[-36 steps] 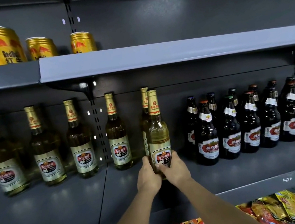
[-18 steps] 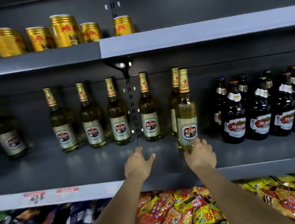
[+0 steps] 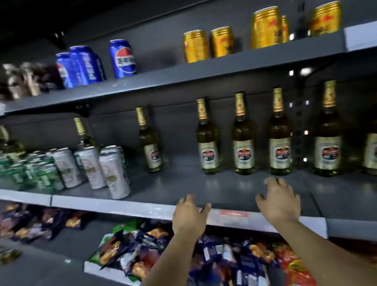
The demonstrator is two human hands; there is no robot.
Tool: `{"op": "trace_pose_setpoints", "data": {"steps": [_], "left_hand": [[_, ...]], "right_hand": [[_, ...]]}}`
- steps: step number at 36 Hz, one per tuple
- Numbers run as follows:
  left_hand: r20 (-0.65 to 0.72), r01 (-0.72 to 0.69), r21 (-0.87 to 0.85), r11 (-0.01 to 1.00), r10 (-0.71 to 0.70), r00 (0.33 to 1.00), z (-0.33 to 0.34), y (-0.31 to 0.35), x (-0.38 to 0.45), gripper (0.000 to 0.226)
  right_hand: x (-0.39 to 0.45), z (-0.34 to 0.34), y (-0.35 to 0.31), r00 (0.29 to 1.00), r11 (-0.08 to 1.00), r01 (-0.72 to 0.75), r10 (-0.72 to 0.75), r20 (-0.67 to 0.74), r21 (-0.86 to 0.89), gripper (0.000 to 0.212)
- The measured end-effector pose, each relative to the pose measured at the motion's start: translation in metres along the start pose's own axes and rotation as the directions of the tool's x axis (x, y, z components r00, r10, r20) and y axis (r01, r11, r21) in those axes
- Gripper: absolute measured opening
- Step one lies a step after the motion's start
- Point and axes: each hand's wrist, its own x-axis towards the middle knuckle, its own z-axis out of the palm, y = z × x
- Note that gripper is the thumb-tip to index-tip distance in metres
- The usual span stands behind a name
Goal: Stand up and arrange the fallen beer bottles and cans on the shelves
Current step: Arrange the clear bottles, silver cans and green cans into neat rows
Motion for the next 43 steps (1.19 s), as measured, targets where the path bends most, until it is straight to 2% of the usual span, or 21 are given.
{"op": "trace_pose_setpoints", "data": {"steps": [6, 14, 18, 30, 39, 41, 43], "left_hand": [[-0.013, 0.036, -0.039, 0.999, -0.037, 0.999, -0.032, -0.055, 0.027, 0.059], [-0.083, 0.026, -0.069, 0.997, -0.031, 0.996, -0.052, -0.085, 0.096, 0.064], [-0.081, 0.026, -0.048, 0.999, -0.030, 0.996, -0.058, -0.097, 0.129, 0.063], [-0.011, 0.086, -0.039, 0.996, -0.086, 0.996, -0.055, -0.121, 0.225, 0.097], [-0.018, 0.171, -0.327, 0.930, -0.186, 0.982, -0.045, -0.131, 0.300, 0.105], [-0.025, 0.195, -0.356, 0.914, -0.218, 0.976, -0.041, -0.132, 0.311, 0.097], [-0.050, 0.220, -0.480, 0.849, -0.277, 0.960, -0.037, -0.131, 0.323, 0.077]], "right_hand": [[-0.001, 0.030, -0.080, 0.991, 0.990, 0.127, -0.123, 0.052, -0.064, 0.038], [0.045, 0.072, -0.155, 0.948, 0.934, 0.317, -0.307, 0.082, -0.167, 0.038], [0.074, 0.095, -0.183, 0.944, 0.936, 0.324, -0.310, 0.112, -0.137, 0.039], [0.144, 0.159, -0.256, 0.932, 0.941, 0.323, -0.297, 0.210, -0.104, 0.044], [0.186, 0.196, -0.303, 0.942, 0.961, 0.273, -0.259, 0.212, -0.040, 0.059], [0.192, 0.202, -0.313, 0.948, 0.969, 0.247, -0.238, 0.210, -0.021, 0.060], [0.197, 0.207, -0.321, 0.954, 0.977, 0.210, -0.212, 0.213, 0.030, 0.060]]}}
